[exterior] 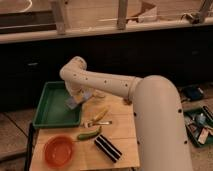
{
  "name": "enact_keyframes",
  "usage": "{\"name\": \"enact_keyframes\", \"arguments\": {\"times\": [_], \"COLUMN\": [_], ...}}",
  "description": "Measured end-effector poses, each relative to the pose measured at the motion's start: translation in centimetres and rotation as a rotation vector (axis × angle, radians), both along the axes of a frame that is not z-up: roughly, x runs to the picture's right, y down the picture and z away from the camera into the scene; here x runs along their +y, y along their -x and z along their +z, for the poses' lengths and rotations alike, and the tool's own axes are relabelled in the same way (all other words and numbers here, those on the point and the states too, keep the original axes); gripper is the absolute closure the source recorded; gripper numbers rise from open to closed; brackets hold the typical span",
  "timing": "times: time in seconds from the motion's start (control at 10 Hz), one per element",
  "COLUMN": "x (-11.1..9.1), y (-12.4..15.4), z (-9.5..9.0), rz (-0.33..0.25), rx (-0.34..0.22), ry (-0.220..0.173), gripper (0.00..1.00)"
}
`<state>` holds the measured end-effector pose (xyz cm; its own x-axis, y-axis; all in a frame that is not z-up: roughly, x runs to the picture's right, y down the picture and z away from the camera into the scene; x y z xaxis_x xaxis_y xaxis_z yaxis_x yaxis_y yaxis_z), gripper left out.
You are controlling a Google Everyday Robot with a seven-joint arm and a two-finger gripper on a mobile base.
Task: Wipe tray with sponge
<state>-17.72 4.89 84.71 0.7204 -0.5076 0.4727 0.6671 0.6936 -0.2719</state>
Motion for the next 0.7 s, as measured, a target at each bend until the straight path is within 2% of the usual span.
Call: {"name": "enact_keyframes", "arguments": {"times": [0.7], "x": [0.6], "y": [2.5], "z": [1.7], "rz": [-0.063], "rx": [-0.071], "ry": [0.030], "gripper": [1.00]}}
